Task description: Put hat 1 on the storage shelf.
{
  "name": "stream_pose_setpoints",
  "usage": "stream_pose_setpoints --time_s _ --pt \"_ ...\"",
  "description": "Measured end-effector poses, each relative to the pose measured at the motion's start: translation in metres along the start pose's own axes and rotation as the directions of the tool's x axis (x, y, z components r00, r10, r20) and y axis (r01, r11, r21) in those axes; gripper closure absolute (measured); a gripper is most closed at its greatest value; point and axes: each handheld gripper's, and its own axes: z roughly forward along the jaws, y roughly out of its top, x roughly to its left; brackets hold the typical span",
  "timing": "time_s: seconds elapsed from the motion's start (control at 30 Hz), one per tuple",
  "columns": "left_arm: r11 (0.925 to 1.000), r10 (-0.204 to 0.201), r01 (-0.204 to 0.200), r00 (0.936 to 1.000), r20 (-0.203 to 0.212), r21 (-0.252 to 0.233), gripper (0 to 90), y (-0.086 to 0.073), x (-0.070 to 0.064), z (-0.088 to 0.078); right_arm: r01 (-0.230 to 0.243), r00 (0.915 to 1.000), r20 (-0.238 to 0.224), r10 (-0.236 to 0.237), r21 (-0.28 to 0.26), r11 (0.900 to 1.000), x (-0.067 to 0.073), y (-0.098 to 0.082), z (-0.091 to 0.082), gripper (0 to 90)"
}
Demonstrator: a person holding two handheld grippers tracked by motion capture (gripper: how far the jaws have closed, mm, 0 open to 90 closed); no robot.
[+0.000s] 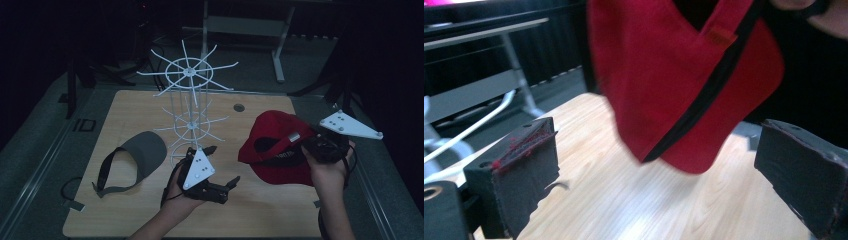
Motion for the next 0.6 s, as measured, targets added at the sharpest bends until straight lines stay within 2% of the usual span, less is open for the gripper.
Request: stream_pose_setpoints --time_s 0.07,0.1,0.2,0.3,0.37,0.4,0.43,0.6 --pt "0.9999 0.008 -0.007 0.9992 0.039 -0.007 5.4 0.003 -0.001 0.007 -0.003 1.0000 -0.006 0.003 -0.002 1.000 0.000 -0.001 0.000 89.1" --pt "0.9999 0.014 -0.013 0.9991 0.041 -0.010 5.9 0.005 -0.001 0.010 -0.003 1.0000 -0.007 0.003 -0.001 1.000 0.000 -0.001 0.000 89.1" --pt "0.9998 0.017 -0.016 0.9962 0.085 -0.007 5.9 0.006 0.003 0.022 -0.003 0.9999 -0.012 0.003 0.002 1.000 0.001 -0.002 0.000 89.1" --pt "0.9999 0.014 -0.013 0.9936 0.112 -0.008 5.9 0.007 0.009 0.031 -0.003 0.9997 -0.026 0.003 0.000 1.000 0.003 -0.002 0.000 89.1" --pt "0.9994 0.033 -0.031 0.9925 0.118 -0.015 6.9 0.008 0.010 0.035 -0.001 0.9994 -0.036 0.001 -0.004 1.000 0.004 -0.001 -0.002 89.1" --pt "0.9992 0.037 -0.035 0.9904 0.133 -0.016 7.3 0.009 0.011 0.037 0.000 0.9992 -0.040 0.000 -0.006 1.000 0.005 0.000 -0.003 89.1" --pt "0.9997 0.022 -0.020 0.9890 0.146 -0.013 7.3 0.010 0.011 0.038 -0.002 0.9988 -0.049 0.001 -0.012 1.000 0.005 0.000 -0.004 89.1" --pt "0.9991 0.029 -0.024 0.9880 0.152 -0.034 7.5 0.013 0.009 0.037 -0.005 0.9964 -0.084 0.003 -0.027 1.000 0.007 0.003 -0.009 89.1"
